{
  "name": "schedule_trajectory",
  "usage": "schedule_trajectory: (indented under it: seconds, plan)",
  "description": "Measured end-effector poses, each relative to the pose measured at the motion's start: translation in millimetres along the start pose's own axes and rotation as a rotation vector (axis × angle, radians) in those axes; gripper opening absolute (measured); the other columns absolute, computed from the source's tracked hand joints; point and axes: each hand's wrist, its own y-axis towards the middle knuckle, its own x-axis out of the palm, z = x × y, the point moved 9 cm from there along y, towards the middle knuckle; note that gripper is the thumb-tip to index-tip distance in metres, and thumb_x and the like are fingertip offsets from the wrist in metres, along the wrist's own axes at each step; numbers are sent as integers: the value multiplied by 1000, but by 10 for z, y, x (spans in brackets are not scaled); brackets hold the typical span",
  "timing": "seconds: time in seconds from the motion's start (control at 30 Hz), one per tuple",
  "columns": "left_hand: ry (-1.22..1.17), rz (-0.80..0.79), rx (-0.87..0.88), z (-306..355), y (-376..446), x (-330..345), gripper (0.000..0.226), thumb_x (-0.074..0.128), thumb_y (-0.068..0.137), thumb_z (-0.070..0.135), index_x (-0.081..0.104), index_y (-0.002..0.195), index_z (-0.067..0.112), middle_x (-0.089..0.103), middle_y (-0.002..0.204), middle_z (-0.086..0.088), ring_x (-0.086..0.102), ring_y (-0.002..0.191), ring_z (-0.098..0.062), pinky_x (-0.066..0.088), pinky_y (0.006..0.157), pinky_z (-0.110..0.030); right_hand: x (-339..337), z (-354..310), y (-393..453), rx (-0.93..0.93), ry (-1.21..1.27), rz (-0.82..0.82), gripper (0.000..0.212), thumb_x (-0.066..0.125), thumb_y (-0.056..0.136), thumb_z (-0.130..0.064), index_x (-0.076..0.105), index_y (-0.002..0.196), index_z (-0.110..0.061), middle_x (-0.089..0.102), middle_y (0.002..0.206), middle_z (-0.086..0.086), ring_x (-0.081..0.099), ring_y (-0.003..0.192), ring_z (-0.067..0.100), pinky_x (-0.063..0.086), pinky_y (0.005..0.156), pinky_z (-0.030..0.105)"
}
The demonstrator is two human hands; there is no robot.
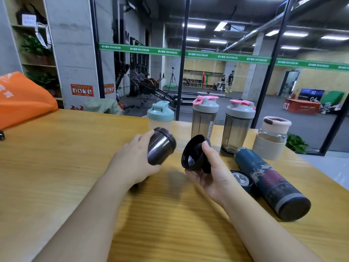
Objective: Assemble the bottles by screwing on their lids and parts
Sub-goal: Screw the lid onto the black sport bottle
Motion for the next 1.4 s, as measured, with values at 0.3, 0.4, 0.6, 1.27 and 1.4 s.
schedule_trajectory:
  seconds: [0.3,0.4,0.6,1.27,1.4]
  plan:
    - [-58,119,331,289,-20,-44,98,75,68,43,21,148,28,42,141,11,45,119,-20,38,93,-30,-217,-552,33,-356,-307,122,46,56,86,-45,44,128,-29,54,114,0,57,106,24,56,81,43]
    - [-25,158,409,318,-52,17,94,68,62,44,25,145,33,47,137,11,52,109,-22,44,85,-36,-205,-613,69,-412,-426,96,70,69,72,-48,40,133,-30,55,118,-2,58,107,21,53,89,45]
    - [71,193,540,431,-93,170,95,72,61,43,26,143,34,44,143,5,52,117,-22,44,91,-39,-257,-545,144,-384,-624,11,92,71,54,-61,39,134,-27,56,122,-1,58,111,19,48,97,46]
    - [51,326,660,550,-168,94,83,56,63,47,33,141,29,52,136,0,56,114,-23,48,85,-40,-161,-672,-100,-472,-846,-140,82,70,53,-53,43,128,-34,62,115,-12,62,98,-1,50,76,17]
    - [63,291,666,553,-184,96,84,54,63,50,33,142,30,52,136,3,56,114,-22,48,85,-38,-134,-649,-109,-464,-856,-172,74,70,55,-49,44,122,-37,62,112,-11,63,97,-1,50,74,15]
